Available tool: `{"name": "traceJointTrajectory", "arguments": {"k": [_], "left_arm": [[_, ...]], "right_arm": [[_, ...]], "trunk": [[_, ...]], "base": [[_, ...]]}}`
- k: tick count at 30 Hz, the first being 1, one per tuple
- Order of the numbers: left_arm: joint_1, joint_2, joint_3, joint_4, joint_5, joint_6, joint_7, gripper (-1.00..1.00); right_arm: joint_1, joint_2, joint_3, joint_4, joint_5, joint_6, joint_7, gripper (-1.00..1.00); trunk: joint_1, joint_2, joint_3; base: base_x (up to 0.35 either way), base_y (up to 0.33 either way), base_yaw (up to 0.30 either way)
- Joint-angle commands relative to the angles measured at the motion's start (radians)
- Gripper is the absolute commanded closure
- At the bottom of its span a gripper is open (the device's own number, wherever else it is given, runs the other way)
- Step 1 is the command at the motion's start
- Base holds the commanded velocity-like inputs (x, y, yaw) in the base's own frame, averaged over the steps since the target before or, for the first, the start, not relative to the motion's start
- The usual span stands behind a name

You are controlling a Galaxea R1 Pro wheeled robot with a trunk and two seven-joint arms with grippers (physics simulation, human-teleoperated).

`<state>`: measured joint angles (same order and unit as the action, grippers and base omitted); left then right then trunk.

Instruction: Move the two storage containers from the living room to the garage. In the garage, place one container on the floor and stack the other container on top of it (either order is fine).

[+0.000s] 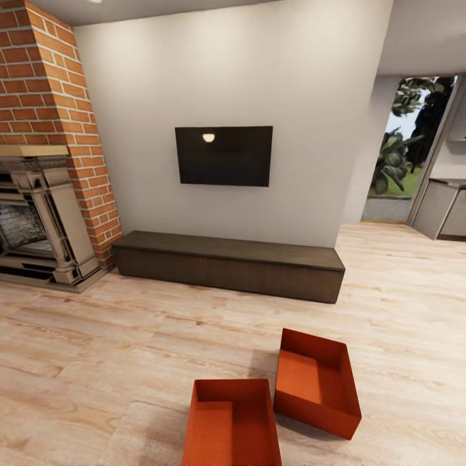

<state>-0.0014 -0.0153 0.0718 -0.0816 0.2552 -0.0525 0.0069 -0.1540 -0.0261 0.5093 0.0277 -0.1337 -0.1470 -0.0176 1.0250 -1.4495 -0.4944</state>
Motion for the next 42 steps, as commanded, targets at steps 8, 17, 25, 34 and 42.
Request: {"name": "traceJointTrajectory", "arguments": {"k": [8, 17, 25, 34, 42], "left_arm": [[0.000, 0.019, 0.004, -0.001, -0.008, -0.003, 0.001, -1.00], [0.000, 0.017, 0.005, 0.000, -0.007, -0.003, 0.001, -1.00], [0.000, 0.019, 0.002, 0.000, -0.008, -0.003, 0.001, -1.00], [0.000, 0.018, 0.005, 0.000, -0.008, -0.003, 0.001, -1.00], [0.000, 0.020, 0.003, 0.000, -0.008, -0.003, 0.001, -1.00]], "right_arm": [[-0.001, 0.001, 0.009, 0.003, -0.010, -0.005, 0.001, -1.00], [-0.001, 0.000, 0.008, 0.003, -0.010, -0.005, 0.001, -1.00], [-0.001, 0.000, 0.008, 0.003, -0.010, -0.005, 0.001, -1.00], [-0.001, 0.000, 0.009, 0.003, -0.010, -0.005, -0.002, -1.00], [-0.001, 0.000, 0.009, 0.003, -0.010, -0.005, -0.001, -1.00]], "trunk": [[0.000, -0.001, -0.014], [0.000, -0.001, -0.028], [0.000, -0.001, -0.041], [0.000, -0.001, -0.056], [0.000, -0.001, -0.069]], "base": [[0.000, 0.000, 0.000], [0.000, 0.000, 0.000], [0.000, 0.000, 0.000], [0.000, 0.000, 0.000], [0.000, 0.000, 0.000]]}}
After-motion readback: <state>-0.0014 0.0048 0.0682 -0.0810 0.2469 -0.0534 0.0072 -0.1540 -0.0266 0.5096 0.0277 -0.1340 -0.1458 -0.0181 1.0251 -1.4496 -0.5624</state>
